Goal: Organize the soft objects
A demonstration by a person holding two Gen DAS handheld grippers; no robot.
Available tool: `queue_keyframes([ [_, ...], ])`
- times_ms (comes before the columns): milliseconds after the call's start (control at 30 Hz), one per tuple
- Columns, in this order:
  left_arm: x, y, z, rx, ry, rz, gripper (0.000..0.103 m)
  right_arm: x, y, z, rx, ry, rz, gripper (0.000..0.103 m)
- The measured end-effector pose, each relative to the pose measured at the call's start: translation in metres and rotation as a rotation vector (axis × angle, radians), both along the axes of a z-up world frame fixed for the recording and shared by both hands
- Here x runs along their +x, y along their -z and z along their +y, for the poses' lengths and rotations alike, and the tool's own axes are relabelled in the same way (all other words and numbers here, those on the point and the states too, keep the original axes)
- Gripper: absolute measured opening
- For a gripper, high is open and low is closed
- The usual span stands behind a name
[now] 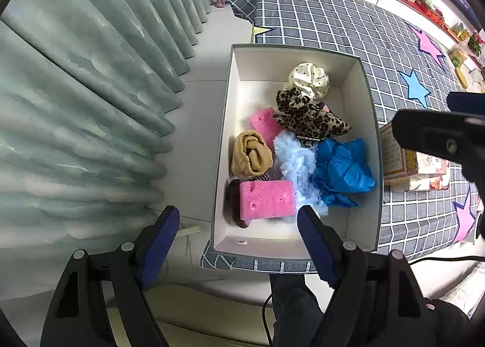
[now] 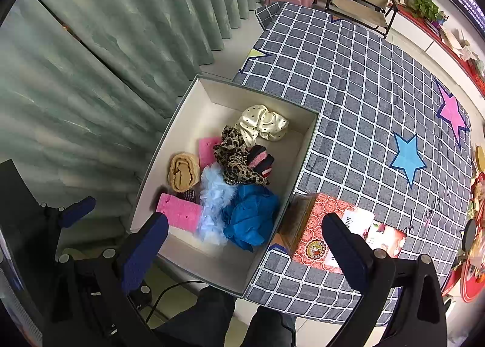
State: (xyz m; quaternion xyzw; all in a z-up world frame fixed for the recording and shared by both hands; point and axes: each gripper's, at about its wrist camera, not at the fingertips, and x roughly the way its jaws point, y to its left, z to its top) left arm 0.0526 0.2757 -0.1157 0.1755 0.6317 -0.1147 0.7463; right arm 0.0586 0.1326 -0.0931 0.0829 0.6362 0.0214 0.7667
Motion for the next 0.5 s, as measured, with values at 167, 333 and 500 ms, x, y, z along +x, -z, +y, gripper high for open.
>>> queue_keyframes([
  [167, 0.003, 0.002, 0.0023, -0.002, -0.006, 0.004, 0.083, 0.0028, 0.0014, 0.002, -0.004, -0.007, 0.004, 0.102],
  [333, 0.0035, 0.0029, 0.0034, -0.003, -0.008, 0.007, 0.083, 0.0056, 0.0032, 0.0034, -0.008, -0.014, 0.009, 0.102],
  [500, 0.0073, 0.0047, 0.0052, -0.014, -0.017, 0.024, 0.083, 0.0074, 0.0041, 0.0037, -0.01, -0.012, 0.011, 0.102],
])
